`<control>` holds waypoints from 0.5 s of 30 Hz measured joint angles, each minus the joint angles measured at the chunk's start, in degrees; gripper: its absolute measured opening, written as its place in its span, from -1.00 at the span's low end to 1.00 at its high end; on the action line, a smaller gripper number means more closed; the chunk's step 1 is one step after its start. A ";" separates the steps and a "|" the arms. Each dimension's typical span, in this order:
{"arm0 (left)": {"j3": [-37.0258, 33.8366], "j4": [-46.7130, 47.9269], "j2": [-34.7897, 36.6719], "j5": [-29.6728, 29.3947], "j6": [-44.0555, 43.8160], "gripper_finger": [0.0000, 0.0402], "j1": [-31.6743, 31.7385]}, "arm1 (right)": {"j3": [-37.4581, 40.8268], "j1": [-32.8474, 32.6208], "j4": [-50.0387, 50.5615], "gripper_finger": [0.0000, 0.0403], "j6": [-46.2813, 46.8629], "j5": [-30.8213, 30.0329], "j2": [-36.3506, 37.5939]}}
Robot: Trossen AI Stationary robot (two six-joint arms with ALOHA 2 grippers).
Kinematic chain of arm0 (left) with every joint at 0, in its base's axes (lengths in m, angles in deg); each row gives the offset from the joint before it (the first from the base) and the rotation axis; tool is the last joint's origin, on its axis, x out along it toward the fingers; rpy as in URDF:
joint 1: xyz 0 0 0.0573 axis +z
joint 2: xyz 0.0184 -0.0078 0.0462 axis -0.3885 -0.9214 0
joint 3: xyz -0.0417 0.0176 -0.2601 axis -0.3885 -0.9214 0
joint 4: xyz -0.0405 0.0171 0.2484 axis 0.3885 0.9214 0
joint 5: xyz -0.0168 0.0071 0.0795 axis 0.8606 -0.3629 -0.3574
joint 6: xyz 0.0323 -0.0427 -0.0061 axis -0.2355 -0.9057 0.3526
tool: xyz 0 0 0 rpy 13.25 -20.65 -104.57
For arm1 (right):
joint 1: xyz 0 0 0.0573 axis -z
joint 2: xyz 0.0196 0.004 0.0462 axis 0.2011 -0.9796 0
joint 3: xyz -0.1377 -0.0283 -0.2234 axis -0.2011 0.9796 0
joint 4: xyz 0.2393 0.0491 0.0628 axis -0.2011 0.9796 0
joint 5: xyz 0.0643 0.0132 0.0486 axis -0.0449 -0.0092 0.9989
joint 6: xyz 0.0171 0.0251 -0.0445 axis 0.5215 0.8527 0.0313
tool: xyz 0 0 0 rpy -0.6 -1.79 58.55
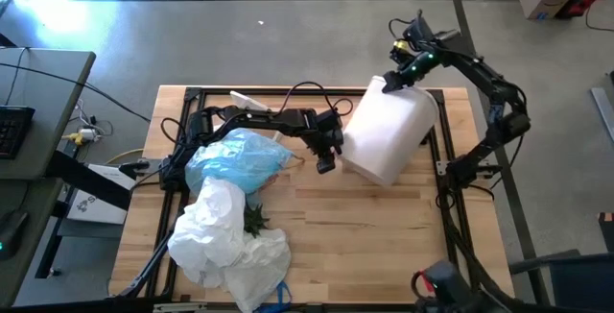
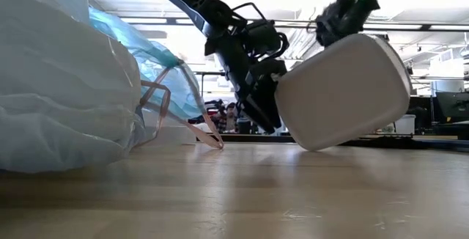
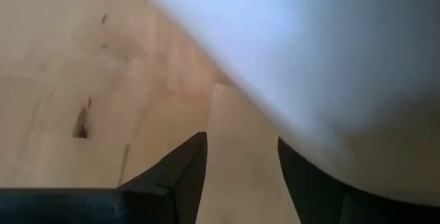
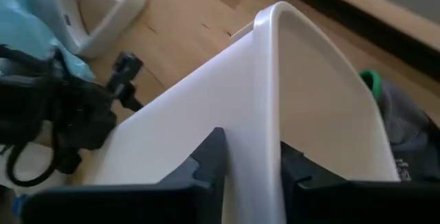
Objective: Place trash/remove bag and relplace
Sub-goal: Adjust the trash bin
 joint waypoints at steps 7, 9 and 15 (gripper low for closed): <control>0.01 -1.21 0.11 -2.06 -0.28 -0.22 0.24 | -0.02 -2.17 -0.71 -0.93 1.56 -2.61 8.06; 0.02 -1.57 0.11 -3.22 -0.86 -0.22 0.33 | -0.01 -3.60 -1.07 -0.97 2.34 -2.42 10.54; 0.12 -1.80 0.11 -4.59 -0.94 -0.23 0.75 | 0.15 -13.56 -2.47 -1.00 5.62 -7.18 16.51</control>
